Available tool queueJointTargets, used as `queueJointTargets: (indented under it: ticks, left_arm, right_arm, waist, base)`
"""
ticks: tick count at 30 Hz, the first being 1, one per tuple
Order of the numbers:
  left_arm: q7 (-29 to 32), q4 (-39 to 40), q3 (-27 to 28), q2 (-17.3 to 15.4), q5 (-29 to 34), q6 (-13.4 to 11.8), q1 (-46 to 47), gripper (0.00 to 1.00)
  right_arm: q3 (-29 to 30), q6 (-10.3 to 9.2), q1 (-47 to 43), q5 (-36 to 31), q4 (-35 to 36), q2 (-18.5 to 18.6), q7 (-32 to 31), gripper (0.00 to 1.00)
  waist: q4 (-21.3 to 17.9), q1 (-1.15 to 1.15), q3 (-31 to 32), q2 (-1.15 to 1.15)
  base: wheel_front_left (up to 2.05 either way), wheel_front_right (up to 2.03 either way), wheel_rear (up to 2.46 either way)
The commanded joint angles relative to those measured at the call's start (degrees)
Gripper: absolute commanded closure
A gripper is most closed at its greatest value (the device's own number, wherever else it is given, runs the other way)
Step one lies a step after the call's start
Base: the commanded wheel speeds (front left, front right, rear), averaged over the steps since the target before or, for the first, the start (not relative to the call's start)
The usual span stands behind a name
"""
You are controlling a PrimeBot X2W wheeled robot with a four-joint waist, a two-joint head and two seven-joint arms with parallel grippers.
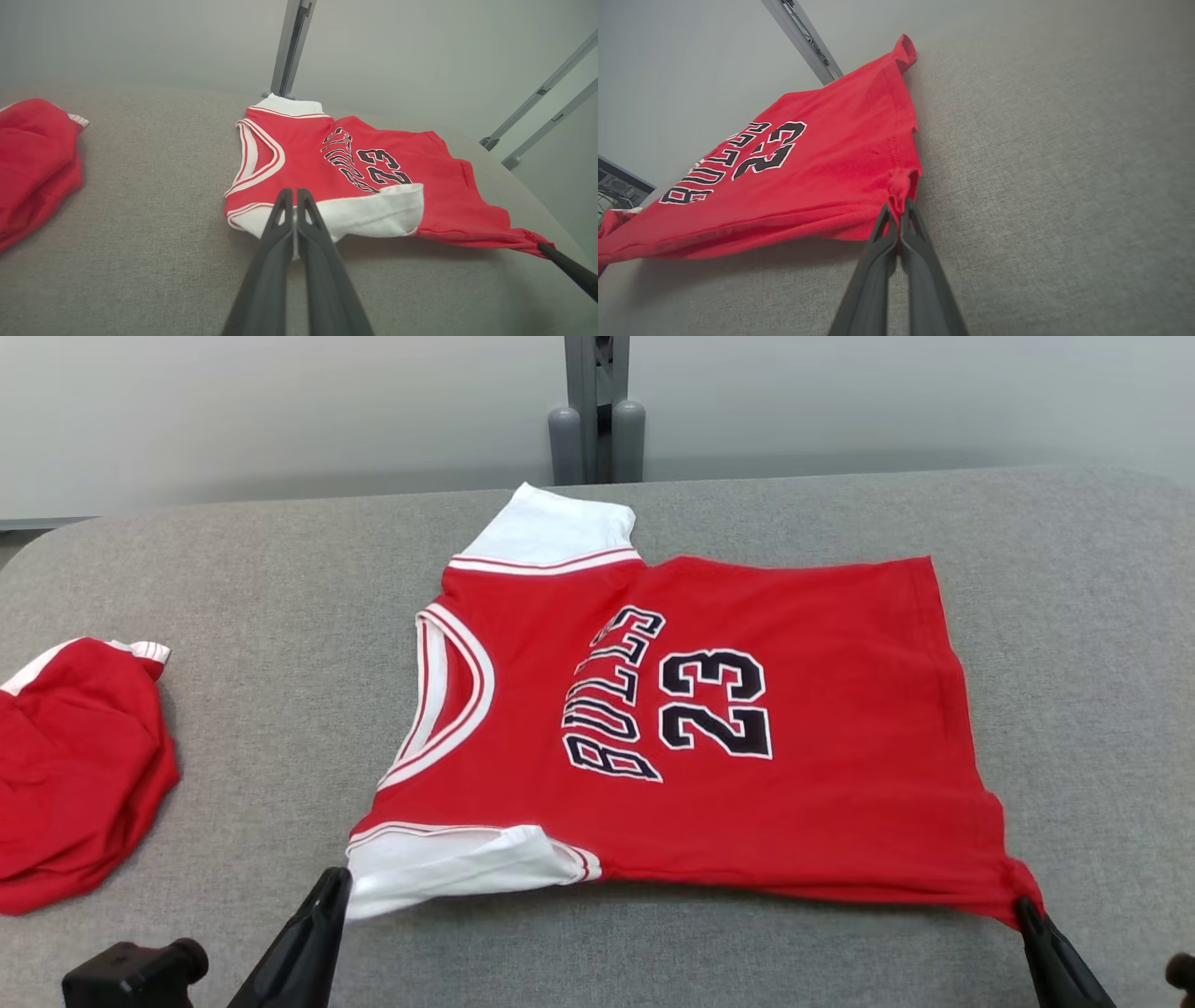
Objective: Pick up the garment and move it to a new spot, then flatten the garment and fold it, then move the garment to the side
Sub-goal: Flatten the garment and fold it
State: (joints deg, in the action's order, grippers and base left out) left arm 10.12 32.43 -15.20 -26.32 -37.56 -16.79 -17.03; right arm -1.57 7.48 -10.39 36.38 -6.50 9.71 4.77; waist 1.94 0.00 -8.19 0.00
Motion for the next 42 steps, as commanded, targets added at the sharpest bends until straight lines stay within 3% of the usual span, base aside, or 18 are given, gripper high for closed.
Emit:
queueJointTargets:
  ticks: [1,4,13,22,26,32,42]
  left_arm:
    - [0.3,0.8,0.5,-0.2,-0.2,-0.5,-0.3,1.0]
    - [0.8,2.0,1.0,-0.7,-0.4,-1.1,-1.1,1.0]
    - [1.1,0.7,0.7,-0.5,-0.9,-0.1,2.4,1.0]
    - [1.5,-2.5,0.3,-1.9,0.3,3.9,12.6,1.0]
    - [1.3,-5.4,0.4,-2.2,1.2,5.5,18.9,1.0]
    - [0.2,-12.1,-0.2,-0.3,0.6,7.7,27.5,1.0]
    - [-2.9,-25.2,-0.7,2.6,-0.8,10.4,33.5,1.0]
  right_arm:
    - [1.1,0.04,-1.1,-0.5,1.4,0.0,-0.9,1.0]
    - [3.3,0.04,-2.8,-2.0,5.6,-1.5,-4.2,1.0]
    - [5.8,0.04,-1.4,-2.8,11.7,-4.3,-12.3,1.0]
    - [5.0,0.04,4.9,-4.4,13.5,-5.1,-15.3,1.0]
    - [4.1,0.04,9.2,-5.2,13.0,-5.1,-15.0,1.0]
    - [3.3,0.04,15.3,-5.6,10.2,-4.6,-13.8,1.0]
    - [0.9,0.04,20.3,-5.2,3.3,-3.8,-12.2,1.0]
  waist:
    - [-0.1,0.0,0.0,0.0]
    - [-0.8,0.0,-0.3,0.0]
    - [-2.6,0.0,-2.1,0.0]
    - [-3.4,0.0,-7.0,0.0]
    - [-3.9,0.0,-9.9,0.0]
    - [-5.0,0.0,-14.1,0.0]
    - [-6.1,0.0,-16.8,0.0]
  base:
    - [0.0,0.0,0.0]
    - [0.0,0.0,0.0]
    - [0.0,0.0,0.0]
    - [0.0,0.0,0.0]
    - [0.0,0.0,0.0]
    - [0.0,0.0,0.0]
    - [0.0,0.0,0.0]
